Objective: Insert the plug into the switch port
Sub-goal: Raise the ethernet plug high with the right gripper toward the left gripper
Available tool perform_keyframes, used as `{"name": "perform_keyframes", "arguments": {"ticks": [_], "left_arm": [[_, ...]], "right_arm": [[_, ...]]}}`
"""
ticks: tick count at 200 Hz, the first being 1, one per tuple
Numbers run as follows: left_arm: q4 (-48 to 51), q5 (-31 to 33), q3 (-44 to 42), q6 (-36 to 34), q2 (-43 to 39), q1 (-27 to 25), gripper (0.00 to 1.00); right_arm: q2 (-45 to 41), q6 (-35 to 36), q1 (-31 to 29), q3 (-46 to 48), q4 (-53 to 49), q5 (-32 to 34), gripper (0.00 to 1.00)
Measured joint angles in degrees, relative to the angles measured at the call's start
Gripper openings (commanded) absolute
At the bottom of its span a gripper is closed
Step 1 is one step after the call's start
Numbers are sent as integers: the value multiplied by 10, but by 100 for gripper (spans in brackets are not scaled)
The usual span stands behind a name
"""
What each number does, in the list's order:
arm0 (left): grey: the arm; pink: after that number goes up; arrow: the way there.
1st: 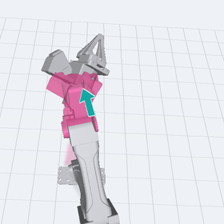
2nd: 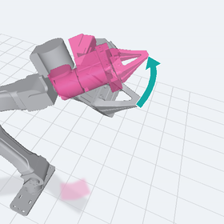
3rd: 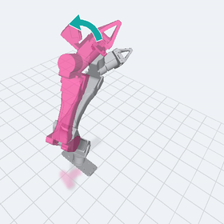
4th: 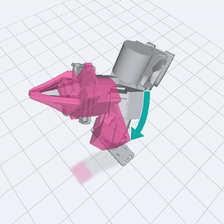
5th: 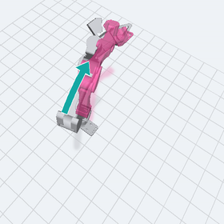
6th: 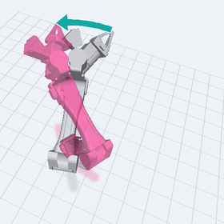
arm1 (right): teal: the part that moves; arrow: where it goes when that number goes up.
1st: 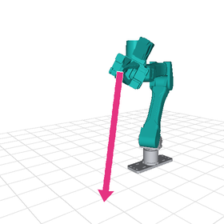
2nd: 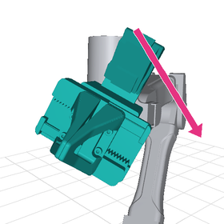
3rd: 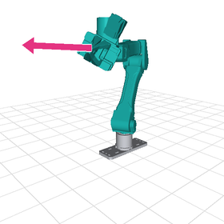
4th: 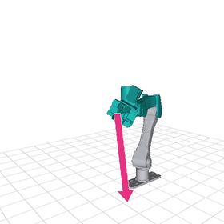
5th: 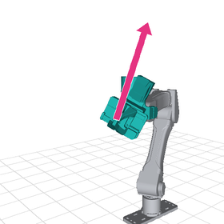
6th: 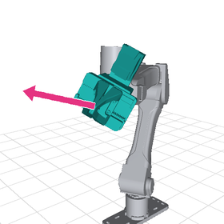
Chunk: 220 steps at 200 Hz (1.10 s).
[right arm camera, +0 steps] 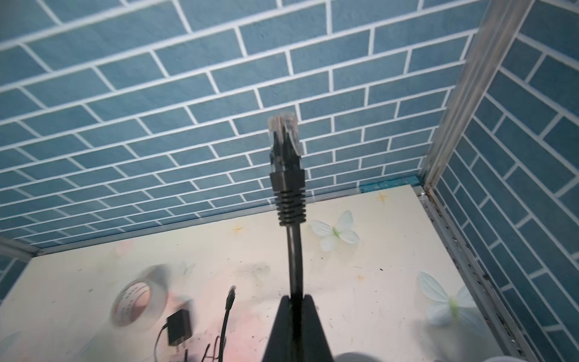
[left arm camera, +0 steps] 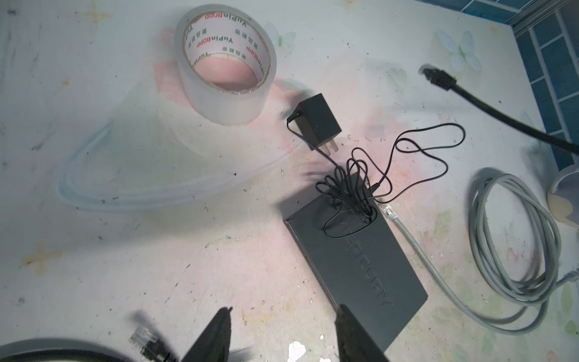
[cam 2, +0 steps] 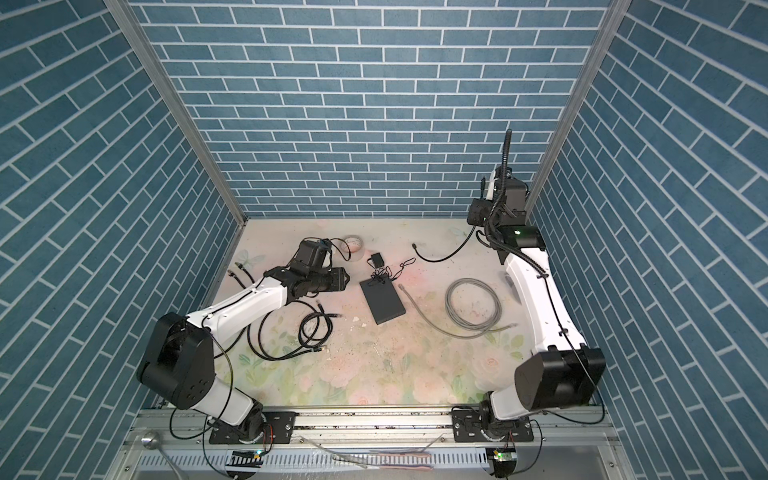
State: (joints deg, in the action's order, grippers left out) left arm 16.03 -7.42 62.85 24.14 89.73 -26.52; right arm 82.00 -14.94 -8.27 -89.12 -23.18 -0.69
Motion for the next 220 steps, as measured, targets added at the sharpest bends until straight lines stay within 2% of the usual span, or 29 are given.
{"name": "perform_keyframes", "arguments": {"ticks": [63,95,111,135,162,189,220], "left_arm": [[34,13,71,-26,-2,7,56],[75,14,115,-49,-14,50,57],[90,-14,155,-71,-16,67,56],[94,-114,201,-123,-14,63,56],[90,-210,214,-163,10,50,56],[68,-261,215,-155,59,37,56],[3,-287,215,-118,111,10,55]], "right_arm": [[-123,-9,-7,59,19,-117,1],[-138,-31,-81,148,72,-129,0],[-120,-52,-124,202,117,-121,0],[-61,-91,-182,268,213,-87,0],[17,-119,-231,292,322,-33,0],[83,-128,-266,292,428,2,0],[129,-133,-280,315,548,16,0]]}}
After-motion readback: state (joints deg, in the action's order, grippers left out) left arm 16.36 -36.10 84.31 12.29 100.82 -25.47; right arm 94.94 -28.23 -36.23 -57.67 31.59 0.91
